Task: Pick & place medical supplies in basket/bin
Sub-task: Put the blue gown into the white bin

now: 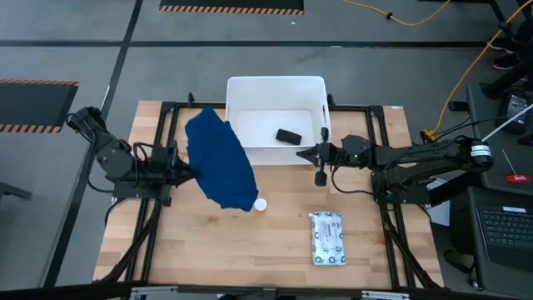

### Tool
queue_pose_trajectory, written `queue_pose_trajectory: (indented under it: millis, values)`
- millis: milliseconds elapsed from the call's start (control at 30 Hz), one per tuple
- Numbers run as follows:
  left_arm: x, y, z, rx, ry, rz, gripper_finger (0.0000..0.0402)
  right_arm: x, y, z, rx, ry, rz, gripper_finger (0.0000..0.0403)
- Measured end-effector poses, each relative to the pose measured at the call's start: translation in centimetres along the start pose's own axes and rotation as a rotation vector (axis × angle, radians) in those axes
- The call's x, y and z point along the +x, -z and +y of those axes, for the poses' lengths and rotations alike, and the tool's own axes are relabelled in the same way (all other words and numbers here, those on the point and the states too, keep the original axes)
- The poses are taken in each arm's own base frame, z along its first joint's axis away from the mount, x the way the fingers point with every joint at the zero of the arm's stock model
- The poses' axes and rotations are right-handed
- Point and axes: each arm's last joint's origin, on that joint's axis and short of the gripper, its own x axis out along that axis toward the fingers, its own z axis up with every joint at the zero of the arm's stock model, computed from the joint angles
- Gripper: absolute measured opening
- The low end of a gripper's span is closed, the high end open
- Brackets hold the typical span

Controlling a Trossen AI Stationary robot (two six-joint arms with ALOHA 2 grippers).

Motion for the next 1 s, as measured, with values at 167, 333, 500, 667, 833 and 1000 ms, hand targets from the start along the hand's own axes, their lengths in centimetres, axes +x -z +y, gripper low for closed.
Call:
queue_pose_trajectory:
  millis: [167, 333, 500, 667, 833, 1000]
  values:
    - [-0.3, -1.0, -0.1, -0.010, -0.004, -0.031, 0.0008, 0.0, 0.0, 0.0, 0.003, 0.000, 0.000, 0.0008]
    - [-0.4, -2.4, 0.1, -0.017, -0.022, -0.090, 0.0008, 0.0, 0.0, 0.0, 0.019, 0.000, -0.001, 0.0008]
    - [0.1, -3.4, 1.1, 0.017, -0.130, -0.129, 0.0008, 0.0, 0.0, 0.0, 0.045, -0.001, 0.000, 0.0008]
    - [1.0, -4.2, 2.6, 0.038, -0.186, -0.143, 0.0008, 0.0, 0.0, 0.0, 0.047, -0.001, -0.001, 0.0008]
    - [3.1, -4.3, 3.9, 0.061, -0.151, -0.086, 0.0008, 0.0, 0.0, 0.0, 0.046, -0.001, -0.004, 0.0008]
    - [5.0, -5.0, 5.9, 0.101, -0.177, -0.054, 0.0008, 0.0, -0.1, 0.0, 0.044, 0.000, -0.010, 0.0008]
